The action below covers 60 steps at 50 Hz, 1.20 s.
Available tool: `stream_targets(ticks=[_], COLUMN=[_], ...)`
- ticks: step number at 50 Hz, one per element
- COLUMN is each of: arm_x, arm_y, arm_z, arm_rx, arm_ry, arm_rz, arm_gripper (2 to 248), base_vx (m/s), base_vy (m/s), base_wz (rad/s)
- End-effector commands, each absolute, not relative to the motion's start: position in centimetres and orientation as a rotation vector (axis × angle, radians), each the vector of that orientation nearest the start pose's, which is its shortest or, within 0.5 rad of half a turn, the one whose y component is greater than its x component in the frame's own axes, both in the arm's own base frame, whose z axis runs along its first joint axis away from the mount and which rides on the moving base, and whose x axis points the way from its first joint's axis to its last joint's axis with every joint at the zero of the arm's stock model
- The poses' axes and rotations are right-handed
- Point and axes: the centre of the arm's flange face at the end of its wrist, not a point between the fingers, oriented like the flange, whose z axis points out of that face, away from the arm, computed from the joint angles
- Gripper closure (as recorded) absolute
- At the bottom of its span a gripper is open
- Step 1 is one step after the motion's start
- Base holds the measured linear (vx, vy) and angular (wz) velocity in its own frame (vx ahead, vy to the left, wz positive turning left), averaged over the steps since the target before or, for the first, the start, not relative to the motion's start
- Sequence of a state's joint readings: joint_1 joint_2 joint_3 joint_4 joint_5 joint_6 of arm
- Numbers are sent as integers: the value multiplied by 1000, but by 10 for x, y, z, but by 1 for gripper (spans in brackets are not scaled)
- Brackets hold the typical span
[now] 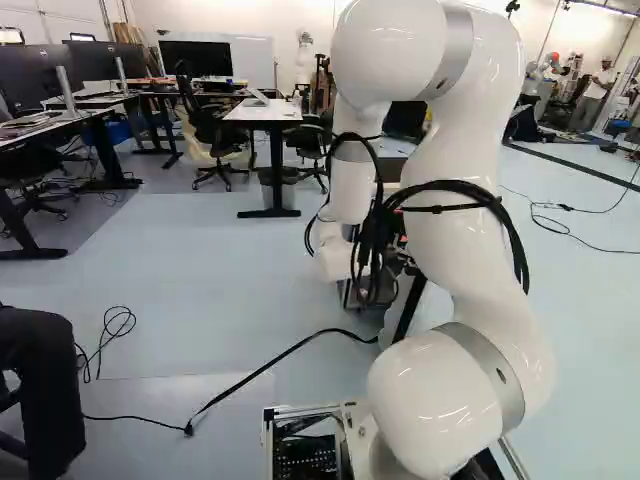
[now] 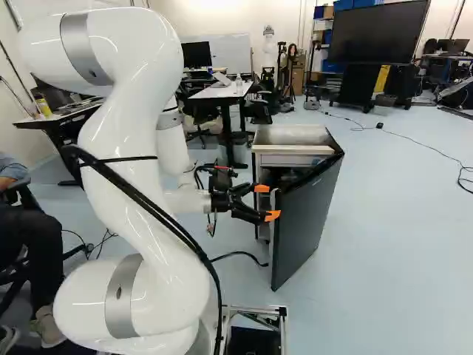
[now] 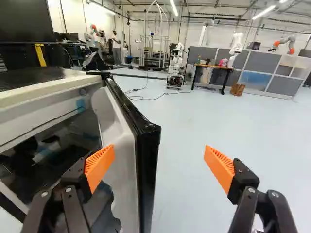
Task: Open the fridge door
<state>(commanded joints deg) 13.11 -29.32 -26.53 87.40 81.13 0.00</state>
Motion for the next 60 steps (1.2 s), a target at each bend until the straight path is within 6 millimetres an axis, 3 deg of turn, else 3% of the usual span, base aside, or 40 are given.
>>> stream_targets(ticks=[19, 60], arm_x=[369, 426], arm_y=[-20, -88], arm_z=[258, 260], arm_rx=[1472, 1221], arm_ry=[-1221, -1446], arm_rz=[1269, 1182], arm_gripper=[3, 3], base_vx=[0, 0], base_vy=[0, 0], base_wz=[0, 0])
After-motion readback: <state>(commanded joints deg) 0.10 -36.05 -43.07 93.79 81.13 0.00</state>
